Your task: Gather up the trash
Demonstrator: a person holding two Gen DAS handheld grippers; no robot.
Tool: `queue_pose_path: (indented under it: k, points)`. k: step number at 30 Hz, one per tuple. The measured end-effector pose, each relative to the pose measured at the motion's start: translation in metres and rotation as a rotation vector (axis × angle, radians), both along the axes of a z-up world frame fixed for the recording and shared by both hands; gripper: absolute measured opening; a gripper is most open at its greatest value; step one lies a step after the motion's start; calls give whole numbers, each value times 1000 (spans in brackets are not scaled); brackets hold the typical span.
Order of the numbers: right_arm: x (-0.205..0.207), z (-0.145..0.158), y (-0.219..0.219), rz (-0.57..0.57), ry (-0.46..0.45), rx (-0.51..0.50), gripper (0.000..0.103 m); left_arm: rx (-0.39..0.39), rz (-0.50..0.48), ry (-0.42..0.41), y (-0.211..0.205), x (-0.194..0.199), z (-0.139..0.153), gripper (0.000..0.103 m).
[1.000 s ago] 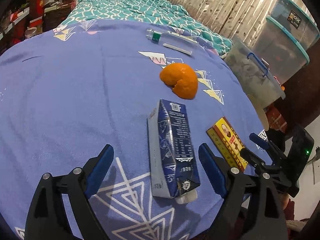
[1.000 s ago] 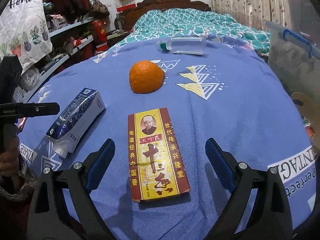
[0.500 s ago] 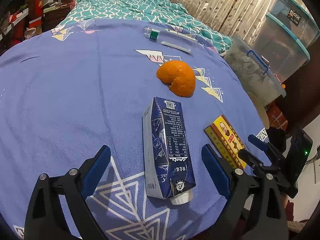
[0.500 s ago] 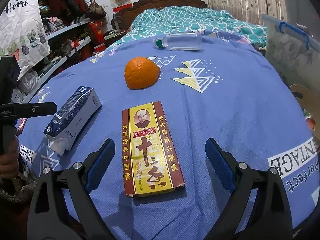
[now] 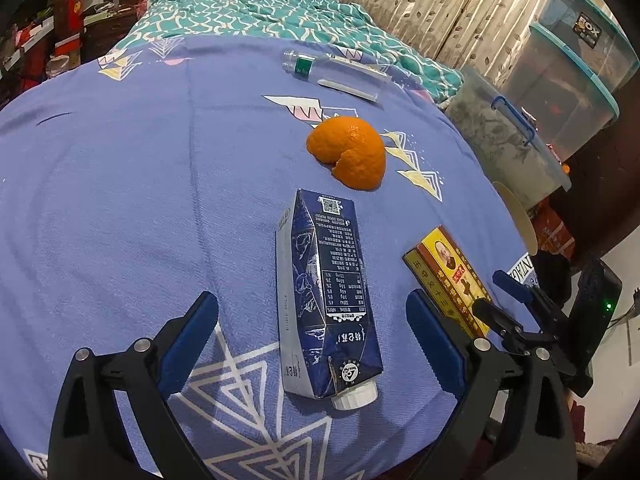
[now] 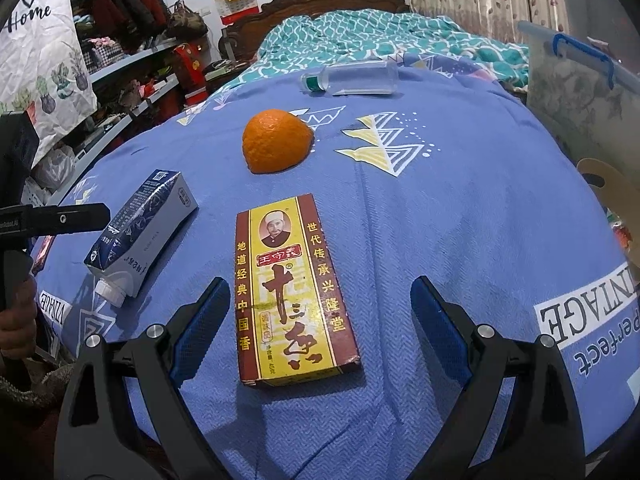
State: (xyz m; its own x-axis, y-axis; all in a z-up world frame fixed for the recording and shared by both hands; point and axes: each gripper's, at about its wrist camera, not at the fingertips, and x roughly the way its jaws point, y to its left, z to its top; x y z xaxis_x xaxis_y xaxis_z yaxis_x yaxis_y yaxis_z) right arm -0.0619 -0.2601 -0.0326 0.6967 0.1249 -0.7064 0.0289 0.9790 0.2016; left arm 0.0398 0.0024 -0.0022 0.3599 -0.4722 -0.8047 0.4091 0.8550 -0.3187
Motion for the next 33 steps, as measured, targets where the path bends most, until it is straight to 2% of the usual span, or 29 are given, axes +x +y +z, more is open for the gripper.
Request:
queue_pose_path:
  k: [14,21,31,32,33]
  points:
    - [-2,-5,-2,-7,11,4,91,-10,4,7,-1,0,-1,93]
    - [-3,-11,-2,-2,18,16,91,6,-30,14,-19,-1,-3,94]
    - [-8,-16,16,51,2,-71,91,158,-53,-11,-49,-7,-25,93]
    - [-9,-17,17,53,3,-81,90,165,-56,-11,-50,-8,-28,91]
    - [-10,-18,18,51,-2,-101,77,173,-61,-7,-52,-8,-30,79]
